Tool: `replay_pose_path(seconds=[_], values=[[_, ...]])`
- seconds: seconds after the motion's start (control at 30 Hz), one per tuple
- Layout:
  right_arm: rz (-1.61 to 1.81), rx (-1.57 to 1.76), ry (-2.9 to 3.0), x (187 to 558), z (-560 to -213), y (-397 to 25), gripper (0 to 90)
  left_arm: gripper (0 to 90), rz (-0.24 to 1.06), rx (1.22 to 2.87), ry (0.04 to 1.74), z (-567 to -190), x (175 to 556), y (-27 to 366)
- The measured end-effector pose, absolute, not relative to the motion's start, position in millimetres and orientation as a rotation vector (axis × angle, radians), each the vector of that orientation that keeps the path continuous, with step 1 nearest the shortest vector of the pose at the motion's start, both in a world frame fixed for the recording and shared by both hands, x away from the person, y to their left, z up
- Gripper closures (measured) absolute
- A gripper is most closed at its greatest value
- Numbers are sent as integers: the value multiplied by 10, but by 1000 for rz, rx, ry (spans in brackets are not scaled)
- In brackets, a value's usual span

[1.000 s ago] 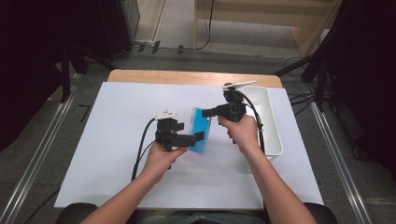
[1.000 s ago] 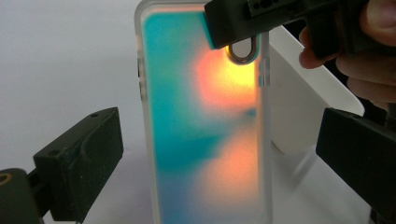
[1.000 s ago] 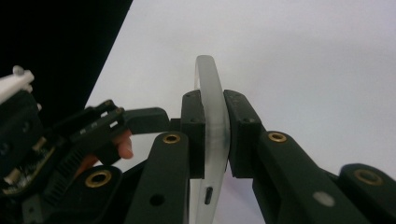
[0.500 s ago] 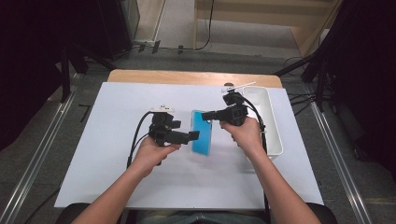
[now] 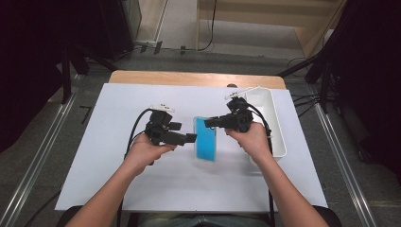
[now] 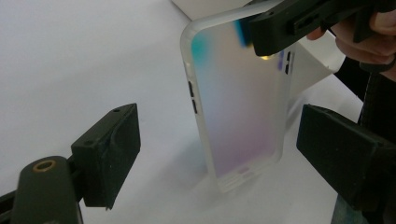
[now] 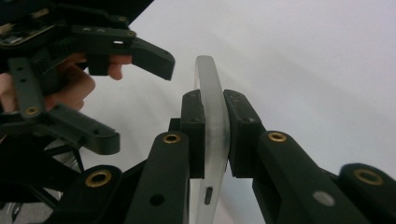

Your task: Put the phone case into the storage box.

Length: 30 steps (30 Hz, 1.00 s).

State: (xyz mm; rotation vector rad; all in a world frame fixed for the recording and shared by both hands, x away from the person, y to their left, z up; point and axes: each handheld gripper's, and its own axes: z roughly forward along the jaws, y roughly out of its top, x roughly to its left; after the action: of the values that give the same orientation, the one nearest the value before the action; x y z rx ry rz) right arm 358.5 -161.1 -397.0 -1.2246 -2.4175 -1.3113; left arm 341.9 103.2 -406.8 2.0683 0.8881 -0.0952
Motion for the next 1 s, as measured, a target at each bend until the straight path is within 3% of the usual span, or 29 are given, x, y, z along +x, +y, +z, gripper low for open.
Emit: replay_pose_path(seconds=[0.43, 0.6, 1.0], values=[[-1335, -1079, -2480, 3474, -3991, -1615, 776, 208, -100, 2128, 773, -3953, 3380, 1076], [-1344, -1029, -2490, 3444, -4013, -1622, 776, 247, -184, 2148, 748, -3918, 3417, 1106], [-1374, -926, -2517, 3349, -3996, -1671, 776, 289, -223, 2184, 695, -3856, 3451, 1132]])
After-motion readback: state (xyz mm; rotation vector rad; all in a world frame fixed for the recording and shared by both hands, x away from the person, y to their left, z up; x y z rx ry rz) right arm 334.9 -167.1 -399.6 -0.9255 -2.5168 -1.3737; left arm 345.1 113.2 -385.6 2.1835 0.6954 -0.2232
